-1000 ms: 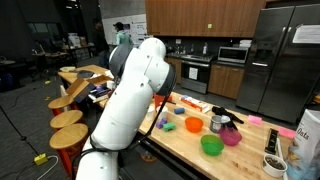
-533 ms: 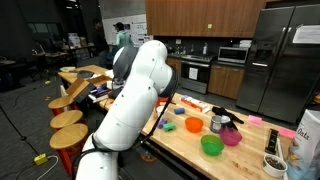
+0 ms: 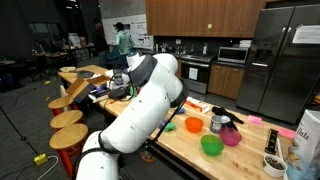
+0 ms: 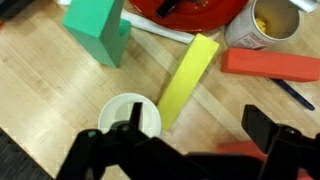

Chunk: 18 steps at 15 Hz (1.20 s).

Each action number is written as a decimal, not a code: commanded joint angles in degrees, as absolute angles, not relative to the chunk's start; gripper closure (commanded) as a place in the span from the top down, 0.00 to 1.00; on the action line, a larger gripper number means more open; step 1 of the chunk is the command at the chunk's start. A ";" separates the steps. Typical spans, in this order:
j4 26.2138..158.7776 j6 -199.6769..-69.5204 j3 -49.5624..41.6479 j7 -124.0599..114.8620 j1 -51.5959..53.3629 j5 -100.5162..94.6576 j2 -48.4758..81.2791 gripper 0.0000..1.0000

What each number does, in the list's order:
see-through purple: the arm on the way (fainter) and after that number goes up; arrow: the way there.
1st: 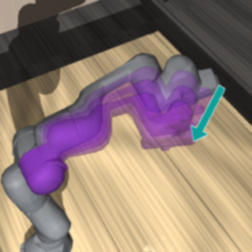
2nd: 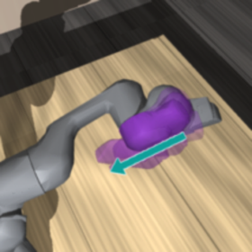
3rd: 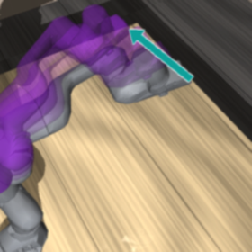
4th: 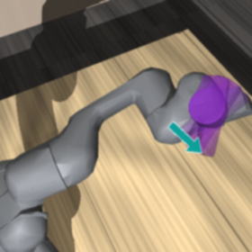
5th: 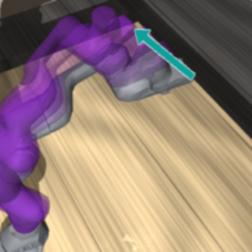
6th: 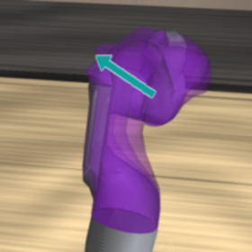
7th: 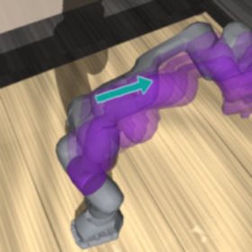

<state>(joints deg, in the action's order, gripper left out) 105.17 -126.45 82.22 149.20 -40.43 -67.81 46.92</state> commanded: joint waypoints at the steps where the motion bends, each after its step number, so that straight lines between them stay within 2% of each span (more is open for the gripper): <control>1: 105.54 -127.59 84.46 149.20 -40.25 -70.16 56.50 1.00; 7: 105.38 -124.00 84.65 149.08 -38.84 -64.47 63.16 1.00; 15: 102.98 -119.29 83.11 147.88 -38.44 -52.92 61.76 1.00; 16: 103.22 -122.57 79.81 149.90 -37.69 -47.10 56.66 1.00; 18: 102.17 -119.13 82.20 147.92 -38.23 -49.67 60.75 1.00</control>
